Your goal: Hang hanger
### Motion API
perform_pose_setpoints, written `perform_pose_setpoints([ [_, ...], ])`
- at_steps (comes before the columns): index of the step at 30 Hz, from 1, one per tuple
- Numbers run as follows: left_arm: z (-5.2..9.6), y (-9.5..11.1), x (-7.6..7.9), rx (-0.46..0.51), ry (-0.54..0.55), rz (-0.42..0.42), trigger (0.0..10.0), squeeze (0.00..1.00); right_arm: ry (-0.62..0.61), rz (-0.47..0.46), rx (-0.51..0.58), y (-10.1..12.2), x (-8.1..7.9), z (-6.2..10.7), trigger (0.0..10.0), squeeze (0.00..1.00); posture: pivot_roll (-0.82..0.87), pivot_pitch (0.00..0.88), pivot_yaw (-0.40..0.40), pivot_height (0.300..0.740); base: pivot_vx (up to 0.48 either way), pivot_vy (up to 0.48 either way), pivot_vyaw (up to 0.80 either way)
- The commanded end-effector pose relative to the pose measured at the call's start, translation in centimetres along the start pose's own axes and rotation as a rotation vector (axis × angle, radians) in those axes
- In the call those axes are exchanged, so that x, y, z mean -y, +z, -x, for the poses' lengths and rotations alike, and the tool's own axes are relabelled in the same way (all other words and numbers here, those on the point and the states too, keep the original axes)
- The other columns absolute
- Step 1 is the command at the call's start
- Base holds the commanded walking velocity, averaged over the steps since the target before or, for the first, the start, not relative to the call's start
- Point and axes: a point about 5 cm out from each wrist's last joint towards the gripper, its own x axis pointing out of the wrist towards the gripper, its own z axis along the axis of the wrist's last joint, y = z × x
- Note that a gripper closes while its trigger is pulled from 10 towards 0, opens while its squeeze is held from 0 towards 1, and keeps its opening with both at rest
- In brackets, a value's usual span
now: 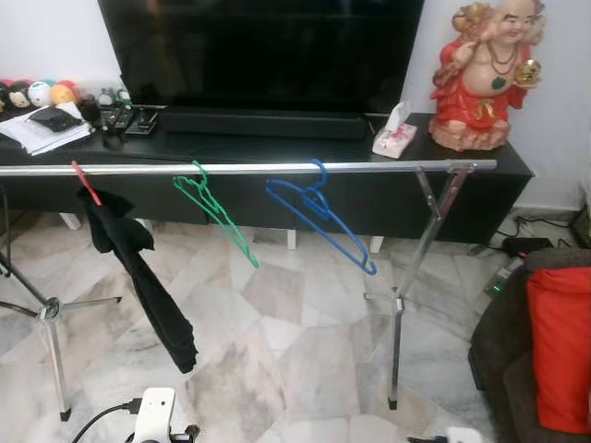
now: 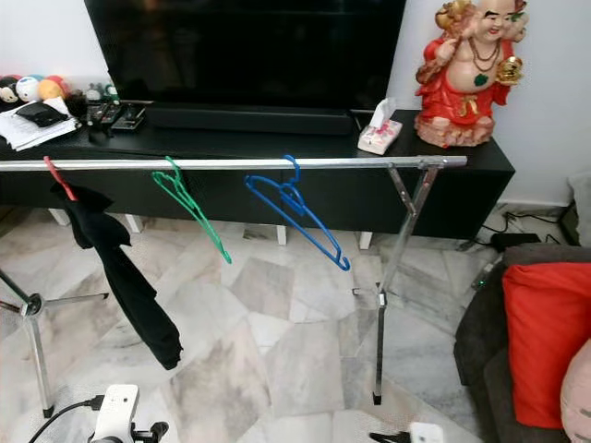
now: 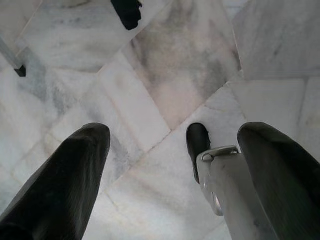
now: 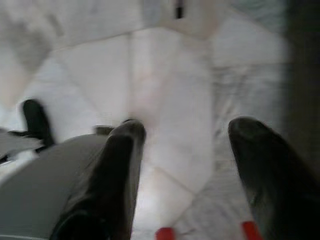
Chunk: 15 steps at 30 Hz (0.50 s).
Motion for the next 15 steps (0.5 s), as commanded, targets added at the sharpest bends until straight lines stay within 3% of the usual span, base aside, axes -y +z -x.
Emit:
perform_pose_setpoints([
  [1, -0.1, 0.4, -0.1, 0.006, -0.001, 0.005, 10.0, 0.0, 0.008, -0.017, 0.01, -0.2, -0.1, 0.0, 10.0, 0.0, -0.12, 0.0, 0.015, 0.74, 0.0, 0.0, 0.0],
  [4, -0.1, 0.7, -0.3, 0.013, 0.014, 0.016, 10.0, 0.0, -0.008, -0.013, -0.005, -1.0, 0.5, 0.2, 10.0, 0.0, -0.12, 0.0, 0.016, 0.74, 0.0, 0.0, 0.0],
  [7, -0.2, 0.8, -0.2, 0.016, 0.018, 0.031, 10.0, 0.0, 0.025, -0.016, 0.041, 1.3, -1.5, -0.3, 10.0, 0.0, -0.12, 0.0, 0.003, 0.74, 0.0, 0.0, 0.0],
  [15, -0.3, 1.6, 0.0, 0.033, 0.033, 0.05, 10.0, 0.0, 0.025, -0.024, 0.086, 2.8, -1.6, -0.4, 10.0, 0.0, -0.08, 0.0, -0.032, 0.74, 0.0, 0.0, 0.0],
])
